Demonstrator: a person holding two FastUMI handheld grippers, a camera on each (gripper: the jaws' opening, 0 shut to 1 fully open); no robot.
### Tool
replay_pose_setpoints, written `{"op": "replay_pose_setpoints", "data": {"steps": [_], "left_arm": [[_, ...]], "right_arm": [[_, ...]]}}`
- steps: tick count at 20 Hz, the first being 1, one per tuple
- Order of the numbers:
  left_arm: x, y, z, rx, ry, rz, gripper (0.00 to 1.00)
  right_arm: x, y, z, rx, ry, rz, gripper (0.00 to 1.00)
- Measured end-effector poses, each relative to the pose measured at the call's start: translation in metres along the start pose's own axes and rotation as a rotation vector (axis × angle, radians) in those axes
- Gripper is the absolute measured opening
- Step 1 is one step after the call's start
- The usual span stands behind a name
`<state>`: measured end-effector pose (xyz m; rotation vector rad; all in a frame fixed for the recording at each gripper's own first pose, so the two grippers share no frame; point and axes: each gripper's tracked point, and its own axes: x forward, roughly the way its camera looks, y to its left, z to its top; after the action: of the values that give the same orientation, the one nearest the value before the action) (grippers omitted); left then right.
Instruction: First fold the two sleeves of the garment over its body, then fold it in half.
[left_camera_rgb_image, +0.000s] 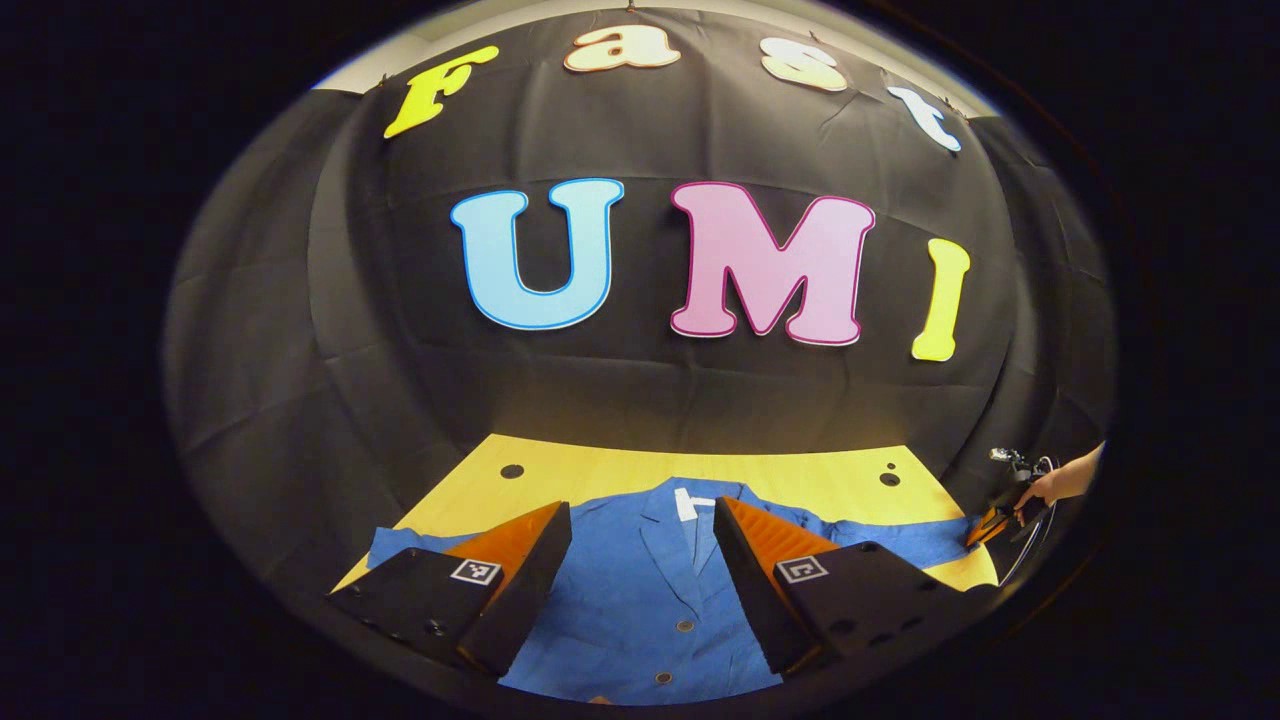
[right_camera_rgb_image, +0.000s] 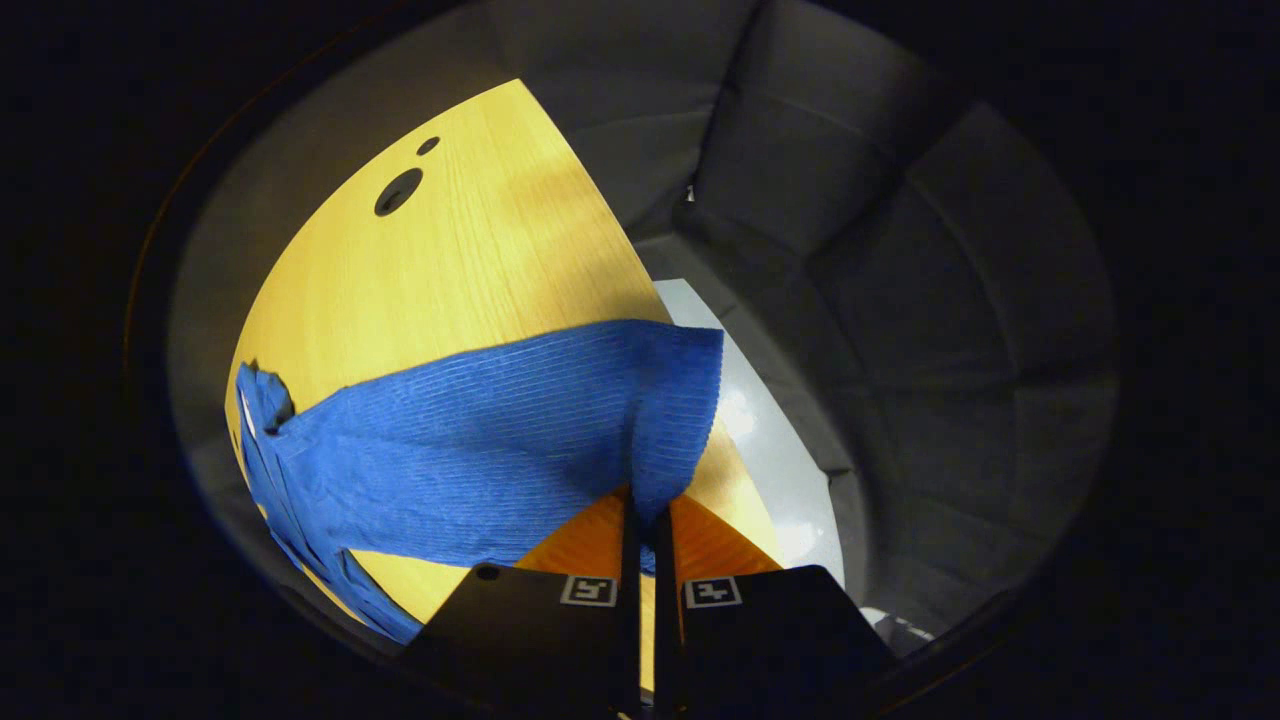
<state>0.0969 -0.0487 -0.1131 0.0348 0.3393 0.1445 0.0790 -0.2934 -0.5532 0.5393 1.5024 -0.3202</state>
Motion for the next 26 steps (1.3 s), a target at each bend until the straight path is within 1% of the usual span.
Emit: {"op": "replay_pose_setpoints", "data": {"steps": [1, 2, 4, 5, 7, 9, 12, 13, 15, 18, 20, 22, 23, 25, 26], "left_arm": [[-0.003, 0.005, -0.002, 0.008, 0.000, 0.006, 0.82], [-0.006, 0.010, -0.004, 0.011, -0.001, 0.011, 0.82], [-0.011, 0.023, -0.008, 0.000, -0.006, 0.025, 0.82], [-0.014, 0.030, -0.014, -0.023, -0.006, 0.027, 0.82], [-0.022, 0.045, -0.021, -0.068, -0.016, 0.002, 0.82], [-0.027, 0.062, -0.019, -0.070, -0.027, -0.016, 0.82], [-0.032, 0.095, -0.008, -0.059, -0.072, -0.029, 0.82], [-0.033, 0.107, -0.009, -0.060, -0.082, -0.034, 0.82], [-0.033, 0.132, -0.007, -0.063, -0.101, -0.041, 0.81], [-0.033, 0.177, -0.010, -0.076, -0.116, -0.007, 0.82], [-0.037, 0.204, -0.018, -0.105, -0.116, 0.014, 0.82], [-0.040, 0.233, -0.027, -0.120, -0.107, 0.047, 0.82], [-0.040, 0.247, -0.033, -0.123, -0.101, 0.072, 0.84], [-0.048, 0.273, -0.045, -0.135, -0.081, 0.113, 0.82], [-0.053, 0.284, -0.051, -0.141, -0.072, 0.129, 0.82]], "right_arm": [[0.001, -0.002, -0.004, -0.028, 0.000, -0.012, 0.00], [-0.001, -0.002, -0.005, -0.038, -0.013, -0.019, 0.06], [-0.008, 0.014, -0.004, -0.029, -0.047, 0.005, 0.05], [-0.015, 0.019, -0.003, -0.026, -0.080, 0.009, 0.05], [-0.053, 0.033, -0.006, -0.067, -0.170, -0.005, 0.05], [-0.087, 0.044, -0.004, -0.072, -0.258, -0.013, 0.05], [-0.141, 0.082, -0.006, -0.102, -0.345, -0.004, 0.05], [-0.162, 0.099, -0.007, -0.106, -0.371, 0.011, 0.05], [-0.205, 0.152, -0.006, -0.100, -0.431, 0.083, 0.05], [-0.262, 0.243, -0.007, -0.113, -0.536, 0.205, 0.05], [-0.292, 0.308, -0.018, -0.137, -0.572, 0.285, 0.05], [-0.301, 0.375, -0.034, -0.166, -0.582, 0.360, 0.04], [-0.300, 0.407, -0.044, -0.177, -0.571, 0.395, 0.04], [-0.302, 0.473, -0.076, -0.200, -0.533, 0.460, 0.05], [-0.294, 0.504, -0.090, -0.217, -0.508, 0.477, 0.04]]}}
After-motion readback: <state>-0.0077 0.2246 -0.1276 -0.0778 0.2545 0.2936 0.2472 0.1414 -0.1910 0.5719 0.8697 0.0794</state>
